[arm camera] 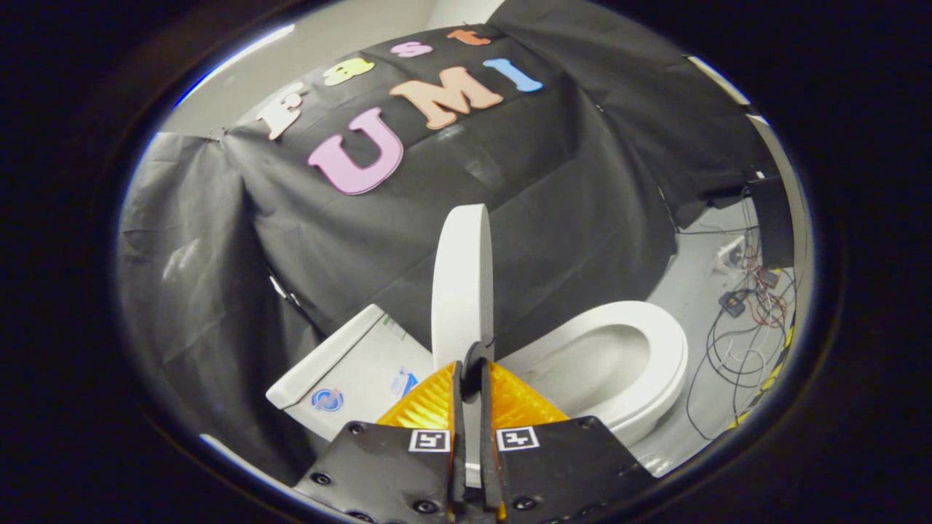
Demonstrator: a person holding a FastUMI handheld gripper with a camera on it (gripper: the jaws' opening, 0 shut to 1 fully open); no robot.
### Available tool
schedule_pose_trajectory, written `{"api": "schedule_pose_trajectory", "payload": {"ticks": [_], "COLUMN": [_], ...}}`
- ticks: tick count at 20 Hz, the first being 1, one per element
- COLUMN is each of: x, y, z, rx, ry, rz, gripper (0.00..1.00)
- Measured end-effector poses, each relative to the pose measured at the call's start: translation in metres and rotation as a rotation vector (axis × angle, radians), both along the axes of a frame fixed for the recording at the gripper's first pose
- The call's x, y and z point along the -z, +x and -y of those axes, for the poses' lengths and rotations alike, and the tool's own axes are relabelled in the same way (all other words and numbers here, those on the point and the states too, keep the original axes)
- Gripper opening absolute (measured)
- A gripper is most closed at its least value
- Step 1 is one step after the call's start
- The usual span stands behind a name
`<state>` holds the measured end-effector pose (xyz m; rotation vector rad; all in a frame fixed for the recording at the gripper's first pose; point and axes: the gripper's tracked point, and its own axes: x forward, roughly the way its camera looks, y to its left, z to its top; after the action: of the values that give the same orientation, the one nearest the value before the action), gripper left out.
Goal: Open the toilet lid.
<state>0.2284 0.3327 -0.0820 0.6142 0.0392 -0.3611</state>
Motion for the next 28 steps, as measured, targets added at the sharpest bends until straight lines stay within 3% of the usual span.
{"api": "schedule_pose_trajectory", "payload": {"ticks": [11, 28], "x": [-0.025, -0.030], "y": [0.029, 0.054], "z": [-0.052, -0.092], "rx": [-0.167, -0.302], "ry": [-0.220, -0.316], "rz": [0.007, 0.019], "gripper": [0.14, 0.14]}}
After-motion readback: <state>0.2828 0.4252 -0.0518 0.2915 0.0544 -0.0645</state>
